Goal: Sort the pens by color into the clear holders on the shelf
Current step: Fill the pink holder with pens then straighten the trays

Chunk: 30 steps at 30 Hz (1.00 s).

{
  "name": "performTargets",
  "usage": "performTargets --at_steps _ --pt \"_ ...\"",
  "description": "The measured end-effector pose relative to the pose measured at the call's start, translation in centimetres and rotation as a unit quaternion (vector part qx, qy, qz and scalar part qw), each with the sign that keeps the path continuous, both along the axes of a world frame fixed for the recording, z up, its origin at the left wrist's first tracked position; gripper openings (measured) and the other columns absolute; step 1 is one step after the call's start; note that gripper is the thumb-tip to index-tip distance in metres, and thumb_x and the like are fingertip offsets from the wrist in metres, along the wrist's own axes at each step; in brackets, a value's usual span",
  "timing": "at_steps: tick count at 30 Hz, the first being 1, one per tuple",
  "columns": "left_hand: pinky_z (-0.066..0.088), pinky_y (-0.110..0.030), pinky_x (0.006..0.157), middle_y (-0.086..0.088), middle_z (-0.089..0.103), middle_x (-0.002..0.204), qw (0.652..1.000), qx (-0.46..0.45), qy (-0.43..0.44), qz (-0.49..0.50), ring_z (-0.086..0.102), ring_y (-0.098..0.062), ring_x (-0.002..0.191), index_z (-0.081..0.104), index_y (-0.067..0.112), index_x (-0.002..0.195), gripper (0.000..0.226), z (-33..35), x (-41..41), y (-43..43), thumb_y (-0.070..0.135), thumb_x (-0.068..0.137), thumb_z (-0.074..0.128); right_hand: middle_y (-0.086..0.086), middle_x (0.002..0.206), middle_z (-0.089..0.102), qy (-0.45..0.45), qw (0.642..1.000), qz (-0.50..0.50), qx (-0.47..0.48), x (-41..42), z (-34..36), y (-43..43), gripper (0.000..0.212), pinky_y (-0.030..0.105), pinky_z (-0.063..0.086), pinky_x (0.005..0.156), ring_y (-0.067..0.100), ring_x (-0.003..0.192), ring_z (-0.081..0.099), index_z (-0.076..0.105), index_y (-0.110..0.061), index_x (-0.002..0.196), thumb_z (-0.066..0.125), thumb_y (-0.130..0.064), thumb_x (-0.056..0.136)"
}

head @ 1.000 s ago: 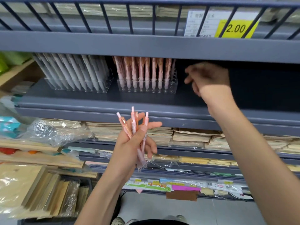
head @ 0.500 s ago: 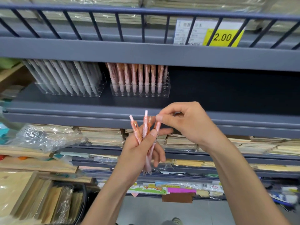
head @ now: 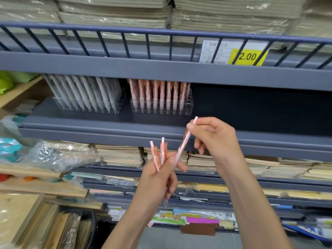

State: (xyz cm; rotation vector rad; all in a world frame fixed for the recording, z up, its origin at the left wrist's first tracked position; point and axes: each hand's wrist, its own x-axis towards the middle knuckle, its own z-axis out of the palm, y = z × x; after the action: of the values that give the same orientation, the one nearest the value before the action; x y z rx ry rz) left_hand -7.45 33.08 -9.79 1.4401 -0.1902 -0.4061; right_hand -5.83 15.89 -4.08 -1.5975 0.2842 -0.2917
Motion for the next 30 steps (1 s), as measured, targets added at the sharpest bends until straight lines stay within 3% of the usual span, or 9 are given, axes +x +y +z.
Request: performTargets --at_steps 6,9,13,15,18,22,26,28,30 --pt "0.031 -0.022 0.038 -0.007 0.052 0.051 1.0 0.009 -0.007 0.005 0.04 -0.015 0.037 0.073 0.027 0.087 0.033 -0.1 0.0 0.2 0.045 0.101 0.049 0.004 0.077 0.075 -0.012 0.999 0.031 -0.032 0.1 0.5 0.2 0.008 0.023 0.053 0.056 0.015 0.066 0.069 0.073 -0.018 0.09 0.076 -0.018 0.082" --pt "0.027 -0.018 0.034 -0.004 0.058 0.06 1.0 -0.013 -0.017 0.011 0.035 -0.011 0.035 0.064 0.026 0.088 0.033 0.2 0.0 0.5 0.058 0.091 0.056 0.002 0.082 0.076 -0.06 0.997 -0.047 0.007 0.6 1.0 -0.7 0.01 0.023 0.054 0.06 0.015 0.071 0.07 0.071 -0.021 0.095 0.07 -0.015 0.086" --pt "0.024 -0.018 0.031 0.004 0.046 0.06 0.999 -0.031 -0.007 0.021 0.028 -0.01 0.037 0.053 0.025 0.086 0.052 0.7 -0.3 0.8 0.077 0.08 0.054 -0.001 0.082 0.075 -0.159 0.971 -0.165 0.067 2.0 1.5 -2.5 0.014 0.023 0.057 0.067 0.017 0.078 0.072 0.067 -0.011 0.095 0.062 -0.001 0.089" --pt "0.023 -0.019 0.032 0.0 0.042 0.056 1.0 -0.016 -0.004 0.023 0.027 -0.012 0.036 0.05 0.017 0.079 0.064 0.9 -0.3 0.9 0.08 0.083 0.043 -0.003 0.079 0.074 -0.196 0.952 -0.208 0.106 2.9 1.5 -3.1 0.016 0.025 0.057 0.072 0.018 0.08 0.072 0.066 -0.008 0.095 0.059 0.005 0.089" --pt "0.021 -0.018 0.035 -0.006 0.034 0.05 0.999 -0.01 0.034 0.006 0.024 -0.015 0.034 0.048 0.02 0.06 0.066 1.2 -0.4 1.1 0.072 0.095 0.029 0.001 0.082 0.072 -0.233 0.935 -0.235 0.128 4.1 1.2 -3.2 0.02 0.028 0.057 0.076 0.021 0.085 0.072 0.064 -0.008 0.094 0.056 0.009 0.087" --pt "0.022 -0.019 0.032 -0.001 0.035 0.048 0.997 -0.05 0.063 -0.01 0.024 -0.012 0.033 0.045 0.015 0.065 0.055 1.3 -0.6 1.5 0.045 0.107 0.026 0.002 0.077 0.069 -0.257 0.938 -0.222 0.069 6.0 1.7 -3.4 0.027 0.032 0.055 0.077 0.021 0.077 0.066 0.06 -0.01 0.088 0.049 0.014 0.086" --pt "0.023 -0.022 0.032 0.0 0.038 0.049 0.995 -0.059 0.079 -0.011 0.027 -0.012 0.035 0.044 0.012 0.071 0.045 1.1 -0.6 1.6 0.032 0.106 0.024 0.007 0.062 0.062 -0.154 0.939 -0.304 -0.037 8.4 2.6 -4.2 0.032 0.027 0.045 0.06 0.021 0.059 0.056 0.058 -0.006 0.073 0.041 0.015 0.089" --pt "0.025 -0.021 0.031 -0.001 0.042 0.055 0.992 -0.085 0.091 -0.005 0.029 -0.011 0.036 0.046 0.011 0.082 0.035 1.0 -0.5 1.6 0.026 0.106 0.026 0.009 0.075 0.069 -0.137 0.94 -0.252 -0.184 9.5 2.2 -4.4 0.028 0.035 0.054 0.077 0.025 0.077 0.066 0.066 -0.006 0.077 0.044 0.01 0.085" --pt "0.028 -0.019 0.031 -0.001 0.046 0.062 0.99 -0.103 0.094 -0.002 0.03 -0.011 0.038 0.049 0.012 0.098 0.025 0.9 -0.5 1.6 0.022 0.107 0.028 0.016 0.099 0.071 -0.131 0.936 -0.19 -0.265 10.2 2.4 -4.3 0.023 0.041 0.049 0.097 0.031 0.101 0.065 0.07 -0.002 0.094 0.048 0.001 0.085"
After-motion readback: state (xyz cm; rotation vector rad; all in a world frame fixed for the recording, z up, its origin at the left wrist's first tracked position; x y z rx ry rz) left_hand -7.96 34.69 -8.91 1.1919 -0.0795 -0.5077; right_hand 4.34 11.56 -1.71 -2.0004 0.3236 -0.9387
